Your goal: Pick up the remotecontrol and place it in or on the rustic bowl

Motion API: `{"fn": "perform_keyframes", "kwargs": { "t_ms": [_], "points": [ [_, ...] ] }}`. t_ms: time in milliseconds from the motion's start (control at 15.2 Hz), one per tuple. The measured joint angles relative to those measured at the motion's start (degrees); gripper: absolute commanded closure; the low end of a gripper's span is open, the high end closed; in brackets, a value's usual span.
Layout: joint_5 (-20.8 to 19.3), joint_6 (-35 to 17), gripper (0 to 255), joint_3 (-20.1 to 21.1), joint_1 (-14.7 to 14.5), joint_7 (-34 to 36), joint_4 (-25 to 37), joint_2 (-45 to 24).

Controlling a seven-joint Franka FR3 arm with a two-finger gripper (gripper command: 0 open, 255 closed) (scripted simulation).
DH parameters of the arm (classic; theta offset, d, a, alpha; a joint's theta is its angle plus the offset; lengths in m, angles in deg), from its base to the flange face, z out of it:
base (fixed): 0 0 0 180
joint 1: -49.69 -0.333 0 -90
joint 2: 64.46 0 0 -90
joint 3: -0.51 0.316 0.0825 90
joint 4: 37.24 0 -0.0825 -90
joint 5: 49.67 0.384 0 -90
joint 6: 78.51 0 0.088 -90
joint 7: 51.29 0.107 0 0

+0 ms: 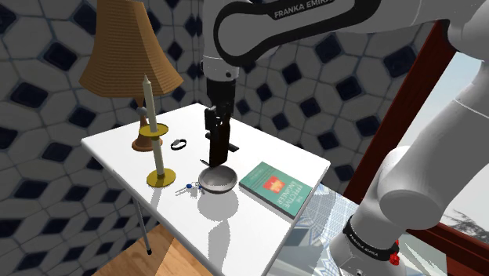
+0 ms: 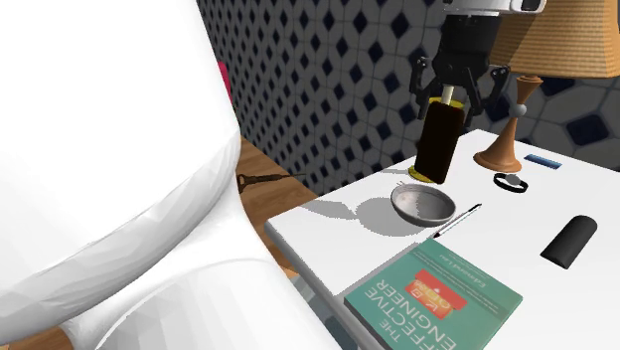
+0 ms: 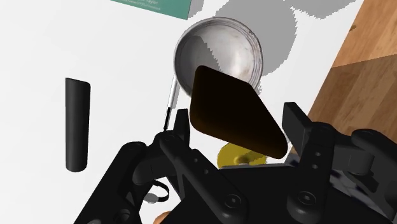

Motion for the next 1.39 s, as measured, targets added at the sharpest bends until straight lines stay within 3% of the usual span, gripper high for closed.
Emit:
{"fn": "perform_keyframes", "kwargs": {
  "t_ms": [594, 1056, 1122, 1386],
  "points": [
    [-0.3, -7.0, 255, 0.4, -0.1, 0.3, -5.1, -2.0],
    [-0.4, -7.8, 255, 0.4, -0.1, 0.3, -5.4, -2.4],
    [-0.4, -7.8, 0, 0.4, -0.1, 0.3, -5.4, -2.4],
    [-0.4, -7.8, 0, 0.4, -0.1, 0.3, -5.4, -2.4]
  ]
}}
